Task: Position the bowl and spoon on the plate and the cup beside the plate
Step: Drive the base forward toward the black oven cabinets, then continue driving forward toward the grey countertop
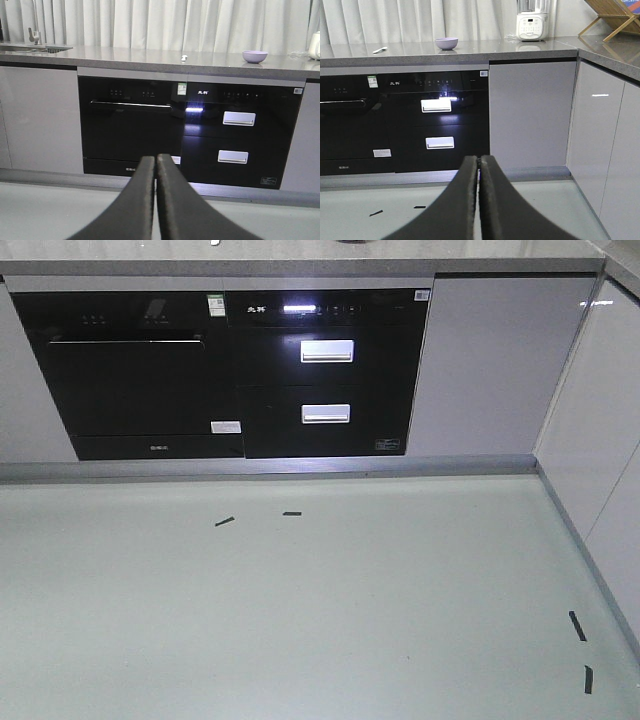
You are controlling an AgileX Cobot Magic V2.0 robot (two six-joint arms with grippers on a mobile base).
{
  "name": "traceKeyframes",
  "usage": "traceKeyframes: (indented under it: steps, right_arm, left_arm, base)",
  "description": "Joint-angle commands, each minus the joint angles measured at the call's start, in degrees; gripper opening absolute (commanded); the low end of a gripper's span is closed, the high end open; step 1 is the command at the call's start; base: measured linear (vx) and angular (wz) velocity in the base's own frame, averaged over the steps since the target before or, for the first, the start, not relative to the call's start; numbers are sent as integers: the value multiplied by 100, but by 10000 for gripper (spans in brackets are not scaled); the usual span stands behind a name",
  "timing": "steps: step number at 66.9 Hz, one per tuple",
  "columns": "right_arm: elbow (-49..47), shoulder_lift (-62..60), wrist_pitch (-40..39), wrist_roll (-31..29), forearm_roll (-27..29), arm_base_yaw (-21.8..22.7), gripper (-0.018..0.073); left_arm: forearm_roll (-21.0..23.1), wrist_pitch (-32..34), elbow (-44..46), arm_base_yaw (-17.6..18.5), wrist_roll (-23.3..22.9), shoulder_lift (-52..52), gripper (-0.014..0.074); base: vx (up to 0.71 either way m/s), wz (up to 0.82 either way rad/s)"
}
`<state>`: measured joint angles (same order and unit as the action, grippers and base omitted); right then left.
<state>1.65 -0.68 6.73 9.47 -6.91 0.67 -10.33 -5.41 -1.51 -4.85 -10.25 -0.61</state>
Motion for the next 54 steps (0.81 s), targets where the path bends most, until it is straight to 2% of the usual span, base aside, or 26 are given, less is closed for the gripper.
traceKeyframes:
  steps: [1,54]
  right_arm:
    - [41,-52,-377,-78,-35,-4,-1]
    - [41,-52,-377,-78,-35,-4,-1]
  left_arm:
    - [48,440,-118,1,-30,-84,-6]
    - [48,440,-118,1,-30,-84,-6]
  base:
    - [5,0]
    - [6,0]
